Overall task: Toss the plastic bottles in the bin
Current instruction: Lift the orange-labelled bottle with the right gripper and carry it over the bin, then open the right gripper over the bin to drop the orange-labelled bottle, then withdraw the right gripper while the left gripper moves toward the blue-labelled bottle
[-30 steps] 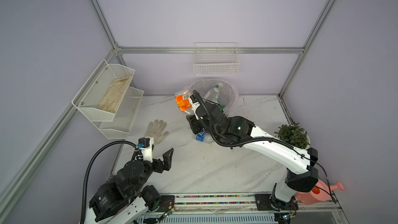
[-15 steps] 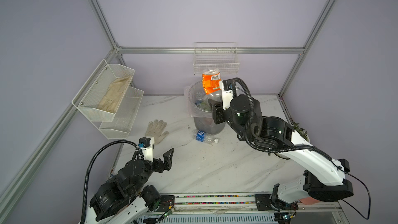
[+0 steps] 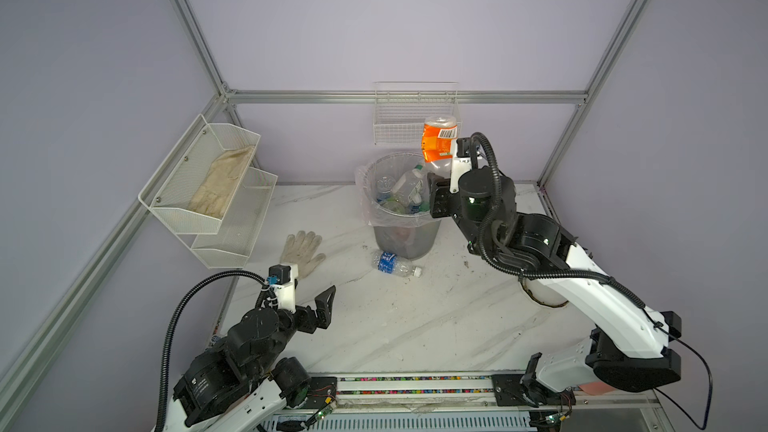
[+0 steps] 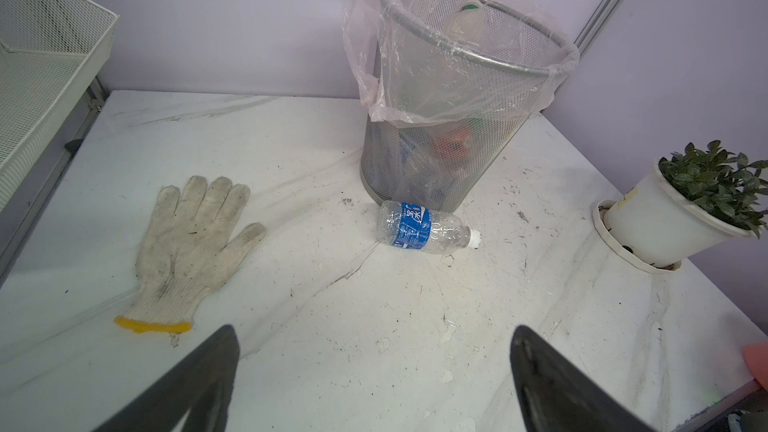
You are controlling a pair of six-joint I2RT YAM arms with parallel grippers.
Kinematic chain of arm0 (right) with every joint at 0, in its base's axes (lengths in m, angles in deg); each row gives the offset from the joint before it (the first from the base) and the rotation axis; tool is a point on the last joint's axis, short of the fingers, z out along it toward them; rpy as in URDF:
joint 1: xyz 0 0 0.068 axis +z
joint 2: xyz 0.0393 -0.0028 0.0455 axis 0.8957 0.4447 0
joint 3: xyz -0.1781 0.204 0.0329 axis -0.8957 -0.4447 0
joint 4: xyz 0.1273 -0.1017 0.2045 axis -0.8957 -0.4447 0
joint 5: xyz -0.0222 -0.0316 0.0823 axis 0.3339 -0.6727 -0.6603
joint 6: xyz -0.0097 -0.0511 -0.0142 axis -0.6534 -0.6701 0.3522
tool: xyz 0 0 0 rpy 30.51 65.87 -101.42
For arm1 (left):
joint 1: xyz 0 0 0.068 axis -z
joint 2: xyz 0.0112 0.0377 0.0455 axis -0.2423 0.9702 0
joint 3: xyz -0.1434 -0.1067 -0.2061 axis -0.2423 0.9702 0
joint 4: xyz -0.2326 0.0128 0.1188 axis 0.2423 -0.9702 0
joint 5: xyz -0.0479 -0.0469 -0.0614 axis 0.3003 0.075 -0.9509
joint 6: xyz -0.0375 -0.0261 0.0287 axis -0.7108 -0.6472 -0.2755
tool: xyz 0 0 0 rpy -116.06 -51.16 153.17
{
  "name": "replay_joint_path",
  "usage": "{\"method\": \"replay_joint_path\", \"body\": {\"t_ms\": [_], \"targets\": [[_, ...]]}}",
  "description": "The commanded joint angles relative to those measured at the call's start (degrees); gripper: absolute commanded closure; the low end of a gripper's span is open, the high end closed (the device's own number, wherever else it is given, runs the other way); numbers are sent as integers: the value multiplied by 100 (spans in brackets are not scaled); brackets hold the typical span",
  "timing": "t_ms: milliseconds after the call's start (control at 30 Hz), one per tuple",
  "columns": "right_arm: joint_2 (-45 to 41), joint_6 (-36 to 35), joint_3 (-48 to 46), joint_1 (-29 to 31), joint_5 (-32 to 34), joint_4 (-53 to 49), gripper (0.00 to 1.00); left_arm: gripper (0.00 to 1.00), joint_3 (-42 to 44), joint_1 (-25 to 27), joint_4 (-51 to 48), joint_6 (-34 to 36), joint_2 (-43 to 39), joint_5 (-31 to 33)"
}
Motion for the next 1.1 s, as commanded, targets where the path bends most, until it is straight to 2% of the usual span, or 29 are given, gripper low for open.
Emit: {"method": "replay_joint_path", "body": {"t_ms": [0, 100, 133, 167, 200, 300, 433, 700, 900, 1067], "targets": [[423, 113, 21, -570, -893, -143, 59, 0, 175, 11, 88, 104, 50, -3], [896, 121, 183, -905, -1204, -232, 55, 0, 174, 7, 90, 106, 52, 7], [1063, 138, 314, -979, -1254, -342, 46, 0, 175, 11, 92, 106, 48, 13], [1224, 156, 516, -995, -1271, -519, 28, 0, 174, 7, 87, 104, 48, 7], [1340, 153, 697, -994, -1248, -669, 4, 0, 176, 11, 86, 108, 43, 5], [1457, 199, 1093, -995, -1131, -903, 2, 0, 177, 5, 86, 100, 15, 14], [1142, 261, 992, -960, -1279, -841, 2, 0, 181, 9, 91, 98, 30, 17], [282, 427, 46, -925, -1814, -414, 2, 0, 175, 3, 86, 47, 223, 15], [-474, 495, -890, -907, -1980, -160, 2, 0, 178, 11, 237, -133, 830, -129], [-1057, 611, -1800, -907, -2018, -156, 2, 0, 524, 5, 804, -666, 1452, -518]]}}
